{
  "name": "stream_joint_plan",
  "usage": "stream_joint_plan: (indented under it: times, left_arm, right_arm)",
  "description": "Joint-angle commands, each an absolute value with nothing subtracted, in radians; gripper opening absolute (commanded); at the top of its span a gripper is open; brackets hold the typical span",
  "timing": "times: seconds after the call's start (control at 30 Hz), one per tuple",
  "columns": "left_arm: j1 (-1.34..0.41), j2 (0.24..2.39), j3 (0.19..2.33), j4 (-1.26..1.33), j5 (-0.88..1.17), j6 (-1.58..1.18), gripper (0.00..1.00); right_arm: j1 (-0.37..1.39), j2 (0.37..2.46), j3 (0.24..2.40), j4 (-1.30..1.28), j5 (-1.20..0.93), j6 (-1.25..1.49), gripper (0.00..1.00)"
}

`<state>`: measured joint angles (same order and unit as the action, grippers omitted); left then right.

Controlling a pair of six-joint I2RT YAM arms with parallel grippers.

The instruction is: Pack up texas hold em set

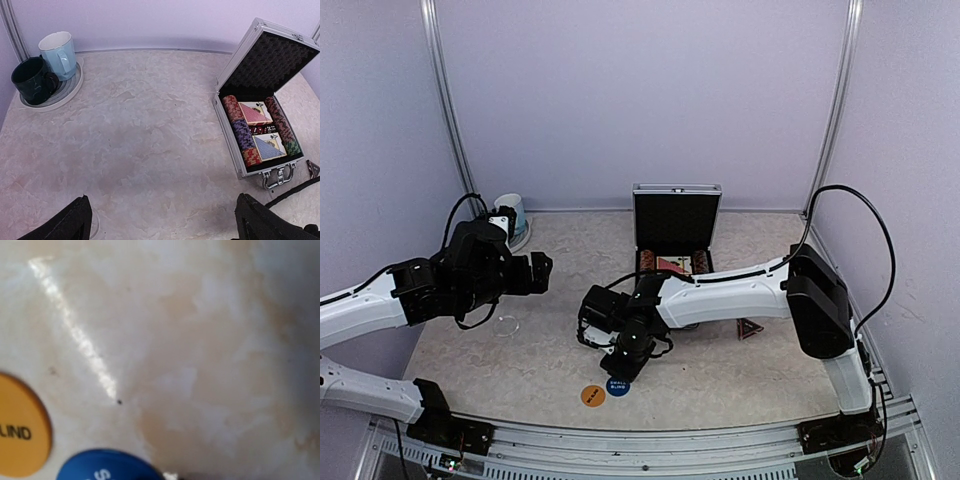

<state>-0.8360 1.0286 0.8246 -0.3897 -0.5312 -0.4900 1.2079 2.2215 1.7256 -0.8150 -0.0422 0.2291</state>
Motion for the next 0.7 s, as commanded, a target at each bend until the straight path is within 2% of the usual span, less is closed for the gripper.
stream_joint_plan:
  times: [0.0, 0.13, 0.2, 0.67]
  left_arm:
    - [-0.825, 1.028, 0.811, -0.369, -0.53, -0.494, 0.99]
    - [-0.825, 1.028, 0.811, -0.37, -0.529, -0.494, 0.99]
    - [-0.825, 1.026, 0.81, -0.369, -0.529, -0.494, 0.99]
    - [-0.824, 1.014, 0.8, -0.366, -0.519, -0.5, 0.99]
  right_arm:
    - [1.203, 2.247, 1.721, -0.844, -0.008, 0.23, 0.17]
    - [1.203, 2.233, 1.729, -0.85, 0.009, 0.235, 0.43]
    - [1.204, 2.213, 1.73, -0.848, 0.029, 0.238, 0.5]
    - [1.213, 2.147, 1.704, -0.823, -0.151, 0.249, 0.5]
